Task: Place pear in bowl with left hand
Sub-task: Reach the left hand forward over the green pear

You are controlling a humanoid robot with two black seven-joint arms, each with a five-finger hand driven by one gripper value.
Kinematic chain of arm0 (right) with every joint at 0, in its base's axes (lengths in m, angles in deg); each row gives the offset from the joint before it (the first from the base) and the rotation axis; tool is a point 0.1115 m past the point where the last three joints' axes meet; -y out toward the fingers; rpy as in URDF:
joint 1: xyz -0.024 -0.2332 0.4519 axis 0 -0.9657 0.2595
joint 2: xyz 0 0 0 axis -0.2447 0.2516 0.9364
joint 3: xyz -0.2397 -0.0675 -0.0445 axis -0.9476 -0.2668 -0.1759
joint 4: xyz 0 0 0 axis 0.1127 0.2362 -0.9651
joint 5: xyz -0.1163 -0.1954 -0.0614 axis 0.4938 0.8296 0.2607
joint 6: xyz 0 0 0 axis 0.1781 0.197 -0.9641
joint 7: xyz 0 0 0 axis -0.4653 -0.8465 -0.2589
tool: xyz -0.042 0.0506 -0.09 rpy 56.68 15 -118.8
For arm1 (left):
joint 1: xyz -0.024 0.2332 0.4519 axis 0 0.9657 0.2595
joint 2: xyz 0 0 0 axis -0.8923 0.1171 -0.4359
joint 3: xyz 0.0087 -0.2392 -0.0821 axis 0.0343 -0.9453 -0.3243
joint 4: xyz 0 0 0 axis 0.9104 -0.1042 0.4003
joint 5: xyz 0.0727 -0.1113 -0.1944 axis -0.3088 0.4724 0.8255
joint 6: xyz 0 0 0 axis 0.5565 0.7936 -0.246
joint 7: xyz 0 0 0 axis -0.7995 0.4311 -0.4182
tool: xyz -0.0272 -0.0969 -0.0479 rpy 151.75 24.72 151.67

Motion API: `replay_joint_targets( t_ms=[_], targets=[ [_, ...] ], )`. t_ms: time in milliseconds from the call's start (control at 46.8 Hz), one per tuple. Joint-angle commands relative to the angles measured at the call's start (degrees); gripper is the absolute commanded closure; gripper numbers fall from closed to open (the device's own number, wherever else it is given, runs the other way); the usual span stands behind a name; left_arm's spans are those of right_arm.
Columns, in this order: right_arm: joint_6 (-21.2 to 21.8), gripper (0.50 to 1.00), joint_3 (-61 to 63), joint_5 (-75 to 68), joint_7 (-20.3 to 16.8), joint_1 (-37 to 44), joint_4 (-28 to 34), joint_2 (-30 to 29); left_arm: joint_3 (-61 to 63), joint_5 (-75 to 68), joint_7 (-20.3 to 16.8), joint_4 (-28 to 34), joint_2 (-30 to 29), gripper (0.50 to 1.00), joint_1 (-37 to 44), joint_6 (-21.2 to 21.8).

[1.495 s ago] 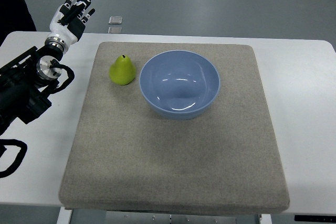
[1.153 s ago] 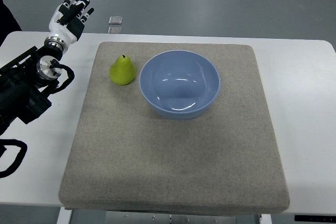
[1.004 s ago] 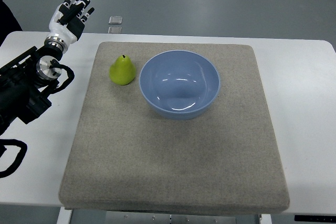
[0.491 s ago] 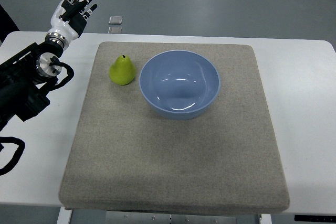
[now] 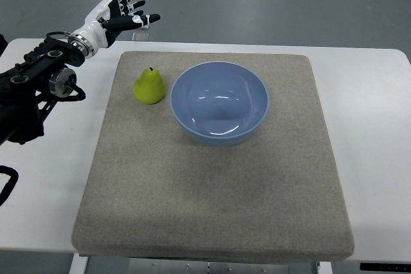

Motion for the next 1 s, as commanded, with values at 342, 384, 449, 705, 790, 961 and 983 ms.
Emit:
replay_joint_targets(
  t_ms=[342,384,449,705,790,961,983],
  targets=[
    [0.0,0.574,0.0,0.0,0.0,0.0,0.0,0.0,16.0,-11.8,0.1,-13.0,-10.0,0.510,-3.0,-0.6],
    [0.0,0.574,0.0,0.0,0.0,0.0,0.0,0.0,16.8,-12.3,0.1,-13.8,-10.5,0.510,-3.5,-0.7],
    [0.0,0.574,0.0,0.0,0.0,0.0,0.1,0.0,17.7,-14.1,0.1,-14.5,-11.5,0.510,-4.3,-0.9],
    [0.0,0.574,0.0,0.0,0.0,0.0,0.0,0.0,18.7,-25.2,0.0,-19.2,-16.1,0.510,-7.8,-3.7],
    [0.0,0.574,0.0,0.0,0.0,0.0,0.0,0.0,18.7,-28.6,-0.2,-20.5,-18.2,0.510,-9.3,-5.8],
    [0.0,0.574,0.0,0.0,0.0,0.0,0.0,0.0,18.7,-37.5,-0.9,-20.9,-19.0,0.512,-10.4,-7.4],
    [0.0,0.574,0.0,0.0,0.0,0.0,0.0,0.0,18.7,-38.4,-1.0,-20.9,-19.0,0.512,-10.5,-7.4]
  ],
)
